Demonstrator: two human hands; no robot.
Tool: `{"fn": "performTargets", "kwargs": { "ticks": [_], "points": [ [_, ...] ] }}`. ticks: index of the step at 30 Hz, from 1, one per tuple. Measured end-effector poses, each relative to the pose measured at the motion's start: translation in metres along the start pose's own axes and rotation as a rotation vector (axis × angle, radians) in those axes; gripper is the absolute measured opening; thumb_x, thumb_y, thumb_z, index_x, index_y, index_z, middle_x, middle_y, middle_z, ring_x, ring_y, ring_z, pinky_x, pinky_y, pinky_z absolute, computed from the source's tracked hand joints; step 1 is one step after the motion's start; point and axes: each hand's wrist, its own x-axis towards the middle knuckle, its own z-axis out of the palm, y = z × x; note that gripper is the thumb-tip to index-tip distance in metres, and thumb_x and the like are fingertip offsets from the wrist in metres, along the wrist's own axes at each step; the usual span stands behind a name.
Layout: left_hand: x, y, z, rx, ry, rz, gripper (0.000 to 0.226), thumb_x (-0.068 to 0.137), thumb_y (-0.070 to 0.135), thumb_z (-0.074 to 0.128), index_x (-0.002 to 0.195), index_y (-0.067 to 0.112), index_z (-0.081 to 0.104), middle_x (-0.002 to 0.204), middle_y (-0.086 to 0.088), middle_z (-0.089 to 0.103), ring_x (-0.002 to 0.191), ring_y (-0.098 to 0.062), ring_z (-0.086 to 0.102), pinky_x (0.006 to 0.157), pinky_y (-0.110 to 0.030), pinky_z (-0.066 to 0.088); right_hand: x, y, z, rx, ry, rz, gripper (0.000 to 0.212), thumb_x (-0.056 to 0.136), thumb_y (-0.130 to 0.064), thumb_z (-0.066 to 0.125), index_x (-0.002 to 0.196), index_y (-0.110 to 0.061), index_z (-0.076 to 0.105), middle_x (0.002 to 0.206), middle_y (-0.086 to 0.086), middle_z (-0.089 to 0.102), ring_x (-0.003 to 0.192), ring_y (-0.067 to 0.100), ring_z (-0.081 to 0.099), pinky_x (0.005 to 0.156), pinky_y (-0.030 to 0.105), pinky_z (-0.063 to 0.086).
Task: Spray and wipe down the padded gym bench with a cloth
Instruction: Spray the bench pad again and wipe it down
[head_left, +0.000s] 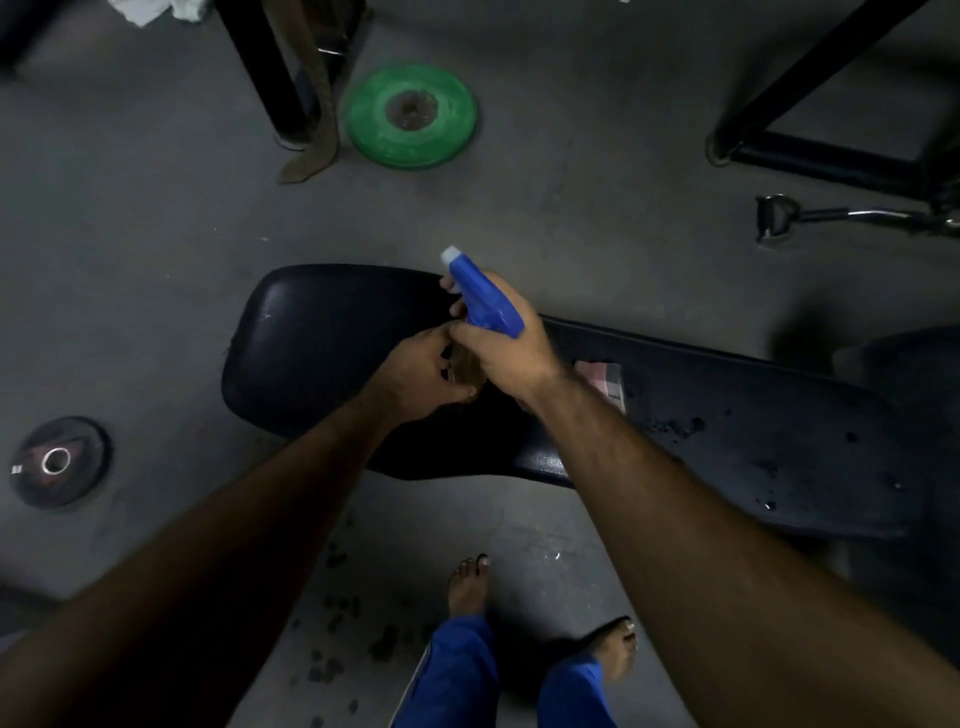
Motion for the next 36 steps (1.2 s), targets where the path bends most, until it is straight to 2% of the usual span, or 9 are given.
{"fn": "performTargets", "kwargs": {
  "ticks": [7, 13, 16, 19, 23, 27, 31, 33, 36],
  "points": [
    [0.002, -0.002, -0.002, -0.099, -0.049, -0.075, 0.064, 0.071, 0.008, 0.081, 0.127, 0.024, 0.054, 0.110, 0.008, 0.067, 0.098, -0.005, 0.065, 0.090, -0.033, 0.054, 0.000, 0.004, -0.004, 0.072, 0.015, 0.095, 0.050, 0.079, 0.011, 0.072, 0.111, -0.027, 0.063, 0.093, -0.007, 0.064, 0.086, 0.012, 0.061, 0.082, 0.031, 0.053],
    [-0.023, -0.001, 0.007, -0.136, 0.043, -0.238, 0.068, 0.065, 0.032, 0.081, 0.128, 0.028, 0.056, 0.111, 0.008, 0.069, 0.102, -0.012, 0.066, 0.097, -0.039, 0.051, -0.024, 0.015, -0.016, 0.010, 0.134, 0.161, 0.063, 0.076, 0.013, 0.070, 0.128, -0.020, 0.057, 0.116, -0.006, 0.061, 0.123, 0.022, 0.055, 0.106, 0.035, 0.042],
    [-0.043, 0.004, 0.019, -0.003, 0.185, -0.350, 0.050, 0.078, 0.028, 0.075, 0.125, 0.018, 0.059, 0.113, -0.002, 0.068, 0.106, -0.019, 0.063, 0.090, -0.025, 0.044, -0.041, 0.030, -0.024, 0.053, 0.182, 0.205, 0.054, 0.079, 0.014, 0.069, 0.120, -0.020, 0.060, 0.106, -0.010, 0.058, 0.114, 0.019, 0.055, 0.104, 0.037, 0.046],
    [-0.059, 0.012, 0.040, 0.018, 0.153, -0.418, 0.036, 0.085, 0.029, 0.068, 0.118, 0.012, 0.063, 0.109, -0.003, 0.067, 0.098, -0.018, 0.061, 0.083, -0.026, 0.044, -0.057, 0.058, -0.035, 0.043, 0.219, 0.273, 0.045, 0.082, 0.008, 0.071, 0.108, -0.027, 0.063, 0.103, -0.005, 0.059, 0.107, 0.017, 0.058, 0.095, 0.030, 0.051],
    [-0.055, 0.014, 0.080, 0.124, 0.033, -0.328, 0.032, 0.088, 0.034, 0.064, 0.113, 0.015, 0.064, 0.106, -0.003, 0.068, 0.097, -0.021, 0.063, 0.080, -0.029, 0.047, -0.073, 0.099, -0.062, -0.104, 0.285, 0.302, 0.040, 0.084, 0.001, 0.071, 0.095, -0.037, 0.064, 0.098, -0.007, 0.064, 0.097, 0.014, 0.063, 0.090, 0.031, 0.053],
    [-0.030, 0.025, 0.124, 0.171, 0.025, -0.202, 0.040, 0.089, 0.031, 0.063, 0.125, 0.013, 0.061, 0.118, -0.007, 0.067, 0.107, -0.024, 0.063, 0.090, -0.032, 0.049, -0.078, 0.130, -0.100, -0.371, 0.307, 0.254, 0.020, 0.088, -0.011, 0.070, 0.102, -0.026, 0.068, 0.106, 0.001, 0.068, 0.087, 0.013, 0.065, 0.083, 0.029, 0.054],
    [0.001, 0.027, 0.160, 0.286, 0.196, -0.049, 0.040, 0.091, 0.024, 0.050, 0.127, 0.010, 0.058, 0.123, -0.012, 0.062, 0.110, -0.029, 0.059, 0.093, -0.034, 0.045, -0.063, 0.155, -0.124, -0.768, 0.255, 0.069, 0.031, 0.089, -0.022, 0.060, 0.118, -0.014, 0.068, 0.126, 0.007, 0.063, 0.115, 0.026, 0.059, 0.097, 0.038, 0.051],
    [0.017, 0.022, 0.171, 0.318, 0.270, -0.006, 0.049, 0.085, 0.023, 0.038, 0.127, 0.006, 0.057, 0.126, -0.016, 0.060, 0.114, -0.033, 0.057, 0.097, -0.038, 0.044, -0.050, 0.167, -0.126, -0.888, 0.188, -0.005, 0.044, 0.091, -0.024, 0.054, 0.133, -0.014, 0.061, 0.145, 0.011, 0.054, 0.139, 0.032, 0.044, 0.115, 0.045, 0.038],
    [0.041, 0.001, 0.178, 0.410, 0.247, -0.022, 0.051, 0.091, 0.021, 0.038, 0.139, 0.006, 0.047, 0.146, -0.016, 0.044, 0.138, -0.031, 0.037, 0.113, -0.038, 0.028, -0.034, 0.186, -0.123, -0.953, 0.040, -0.033, 0.056, 0.091, -0.027, 0.055, 0.146, -0.013, 0.049, 0.159, 0.011, 0.037, 0.151, 0.031, 0.024, 0.122, 0.046, 0.021]
  ]
}}
